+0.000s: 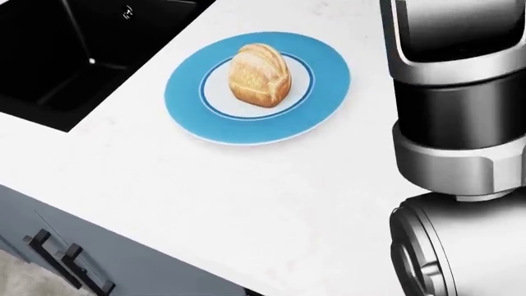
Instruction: Pick the bread from the tray and place it on the plate on the counter.
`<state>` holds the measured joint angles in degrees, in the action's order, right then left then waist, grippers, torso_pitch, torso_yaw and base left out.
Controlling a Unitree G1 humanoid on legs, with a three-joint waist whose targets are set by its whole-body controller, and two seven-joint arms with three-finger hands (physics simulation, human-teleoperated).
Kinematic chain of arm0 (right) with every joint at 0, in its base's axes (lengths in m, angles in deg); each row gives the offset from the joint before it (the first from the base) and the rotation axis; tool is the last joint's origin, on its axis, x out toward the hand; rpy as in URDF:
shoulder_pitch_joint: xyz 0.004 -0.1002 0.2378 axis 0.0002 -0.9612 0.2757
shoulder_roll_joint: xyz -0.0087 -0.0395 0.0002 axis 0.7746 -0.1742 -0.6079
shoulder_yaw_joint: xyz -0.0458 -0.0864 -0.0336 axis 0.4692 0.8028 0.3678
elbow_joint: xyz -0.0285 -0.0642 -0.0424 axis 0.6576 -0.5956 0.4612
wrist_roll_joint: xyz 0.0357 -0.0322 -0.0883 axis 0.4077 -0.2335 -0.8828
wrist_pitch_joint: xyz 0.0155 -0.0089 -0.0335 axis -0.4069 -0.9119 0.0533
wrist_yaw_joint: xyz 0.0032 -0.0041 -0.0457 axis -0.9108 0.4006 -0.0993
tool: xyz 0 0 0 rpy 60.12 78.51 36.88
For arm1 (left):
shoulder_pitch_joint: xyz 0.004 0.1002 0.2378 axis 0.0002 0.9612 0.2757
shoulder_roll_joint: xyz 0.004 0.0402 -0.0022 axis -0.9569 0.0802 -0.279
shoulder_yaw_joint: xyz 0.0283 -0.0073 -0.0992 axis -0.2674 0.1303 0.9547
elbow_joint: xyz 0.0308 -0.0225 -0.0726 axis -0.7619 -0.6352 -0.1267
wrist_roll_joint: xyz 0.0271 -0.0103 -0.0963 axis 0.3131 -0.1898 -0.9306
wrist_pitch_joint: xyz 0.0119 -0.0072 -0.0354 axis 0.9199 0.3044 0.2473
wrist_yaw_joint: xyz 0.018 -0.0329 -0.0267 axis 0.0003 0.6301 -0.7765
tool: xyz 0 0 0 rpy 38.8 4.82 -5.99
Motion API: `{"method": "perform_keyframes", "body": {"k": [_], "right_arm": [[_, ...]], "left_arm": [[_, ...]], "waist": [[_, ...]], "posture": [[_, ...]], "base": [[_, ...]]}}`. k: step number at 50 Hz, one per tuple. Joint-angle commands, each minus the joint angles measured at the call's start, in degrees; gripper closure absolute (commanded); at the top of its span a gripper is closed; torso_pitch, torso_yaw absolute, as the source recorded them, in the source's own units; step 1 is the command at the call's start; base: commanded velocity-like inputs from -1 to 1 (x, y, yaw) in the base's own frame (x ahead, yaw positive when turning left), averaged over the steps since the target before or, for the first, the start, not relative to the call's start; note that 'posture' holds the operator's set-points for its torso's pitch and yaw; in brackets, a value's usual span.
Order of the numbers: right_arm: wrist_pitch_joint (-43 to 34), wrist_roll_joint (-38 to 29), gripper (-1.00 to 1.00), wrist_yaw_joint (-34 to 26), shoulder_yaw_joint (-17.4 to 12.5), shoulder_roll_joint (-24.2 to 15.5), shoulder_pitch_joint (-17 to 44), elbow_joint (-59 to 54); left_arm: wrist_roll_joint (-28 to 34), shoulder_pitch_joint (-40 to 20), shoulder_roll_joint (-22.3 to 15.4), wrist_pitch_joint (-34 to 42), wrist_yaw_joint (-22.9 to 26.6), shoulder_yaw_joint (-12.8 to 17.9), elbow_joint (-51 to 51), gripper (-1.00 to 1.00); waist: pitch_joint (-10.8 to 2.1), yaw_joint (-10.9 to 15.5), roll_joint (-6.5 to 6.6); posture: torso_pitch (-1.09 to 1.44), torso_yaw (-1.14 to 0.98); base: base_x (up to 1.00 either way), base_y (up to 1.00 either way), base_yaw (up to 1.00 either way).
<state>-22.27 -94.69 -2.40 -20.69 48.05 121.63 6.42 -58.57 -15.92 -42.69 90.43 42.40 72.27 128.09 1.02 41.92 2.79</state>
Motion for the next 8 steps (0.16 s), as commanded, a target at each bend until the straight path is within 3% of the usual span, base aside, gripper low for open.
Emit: {"method": "perform_keyframes", "body": {"k": [1, 8], "right_arm": [[-0.91, -0.46, -1.00, -0.09, -0.15, -0.14, 2.20, 2.60], [-5.41, -1.97, -1.00, -2.04, 0.53, -0.28, 1.20, 8.24]], "left_arm": [[0.51, -1.21, -0.90, -1.53, -0.08, 1.02, 0.65, -1.00], [0.95, -0.73, -0.48, -1.66, 0.12, 1.00, 0.91, -1.00]], "waist": [[-1.50, 0.12, -0.02], [-1.40, 0.18, -0.13]], "posture": [[0.00, 0.72], [0.00, 0.72]], "base": [[0.00, 0.00, 0.00], [0.00, 0.00, 0.00]]}}
